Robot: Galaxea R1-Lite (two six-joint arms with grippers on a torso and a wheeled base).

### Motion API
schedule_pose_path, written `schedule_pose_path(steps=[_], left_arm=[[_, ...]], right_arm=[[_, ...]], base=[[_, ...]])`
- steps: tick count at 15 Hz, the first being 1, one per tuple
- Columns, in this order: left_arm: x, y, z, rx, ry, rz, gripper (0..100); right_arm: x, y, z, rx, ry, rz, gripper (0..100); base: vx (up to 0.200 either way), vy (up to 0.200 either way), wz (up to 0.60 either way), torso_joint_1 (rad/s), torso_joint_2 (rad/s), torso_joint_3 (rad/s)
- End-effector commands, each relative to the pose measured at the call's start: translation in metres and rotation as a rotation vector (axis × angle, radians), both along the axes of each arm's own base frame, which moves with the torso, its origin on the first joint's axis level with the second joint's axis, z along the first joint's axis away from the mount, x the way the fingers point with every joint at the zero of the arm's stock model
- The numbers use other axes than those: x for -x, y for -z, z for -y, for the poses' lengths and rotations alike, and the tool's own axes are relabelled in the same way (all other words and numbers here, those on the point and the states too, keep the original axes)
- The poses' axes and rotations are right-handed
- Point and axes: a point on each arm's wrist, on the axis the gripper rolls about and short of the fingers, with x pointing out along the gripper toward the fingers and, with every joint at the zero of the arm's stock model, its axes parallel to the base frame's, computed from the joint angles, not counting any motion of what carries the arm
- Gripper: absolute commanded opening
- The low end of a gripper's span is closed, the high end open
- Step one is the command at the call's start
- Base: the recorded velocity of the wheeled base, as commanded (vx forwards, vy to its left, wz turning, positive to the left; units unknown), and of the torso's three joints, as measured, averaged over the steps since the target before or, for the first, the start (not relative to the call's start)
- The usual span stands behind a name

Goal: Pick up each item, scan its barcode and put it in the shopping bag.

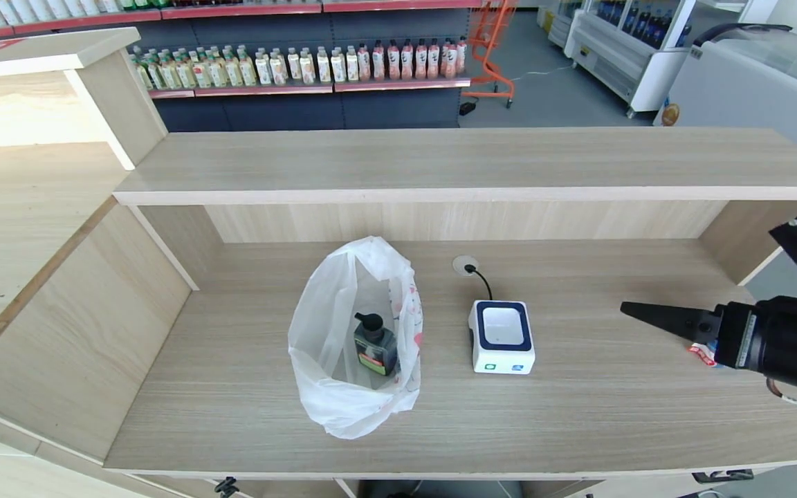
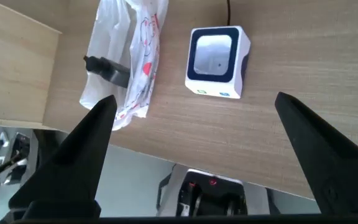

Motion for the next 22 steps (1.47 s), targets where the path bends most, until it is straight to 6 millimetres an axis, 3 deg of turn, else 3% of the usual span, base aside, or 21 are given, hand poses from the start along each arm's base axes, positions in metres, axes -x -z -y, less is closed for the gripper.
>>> schedule_pose_path(steps=[1,8,11,17,19,22], left_arm=[[0.0,0.0,0.0,0.0,0.0,-0.002,100],[0.0,0.0,0.0,0.001,-0.001,-0.002,100],[0.0,0.0,0.0,0.001,-0.001,-0.002,100],[0.0,0.0,0.0,0.0,-0.001,0.0,100],[0.0,0.0,0.0,0.003,-0.001,-0.002,100],[0.0,0.0,0.0,0.001,0.0,-0.002,100]], right_arm=[[0.016,-0.007,0.007,-0.006,0.031,0.05,100],[0.013,-0.007,0.019,-0.002,0.103,0.046,100],[0.014,-0.008,0.021,-0.002,0.113,0.052,100],[0.014,-0.006,0.027,0.001,0.145,0.027,100],[0.014,-0.006,0.027,0.0,0.149,0.027,100],[0.012,-0.006,0.03,0.001,0.164,0.023,100]], base=[[0.0,0.0,0.0,0.0,0.0,0.0],[0.0,-0.171,0.0,0.003,0.0,0.003],[0.0,0.0,0.0,0.0,0.0,0.0],[-0.2,0.0,0.0,0.004,0.0,0.001],[0.0,0.0,0.0,0.0,0.0,0.0],[0.0,-0.2,0.0,0.001,0.0,0.004]])
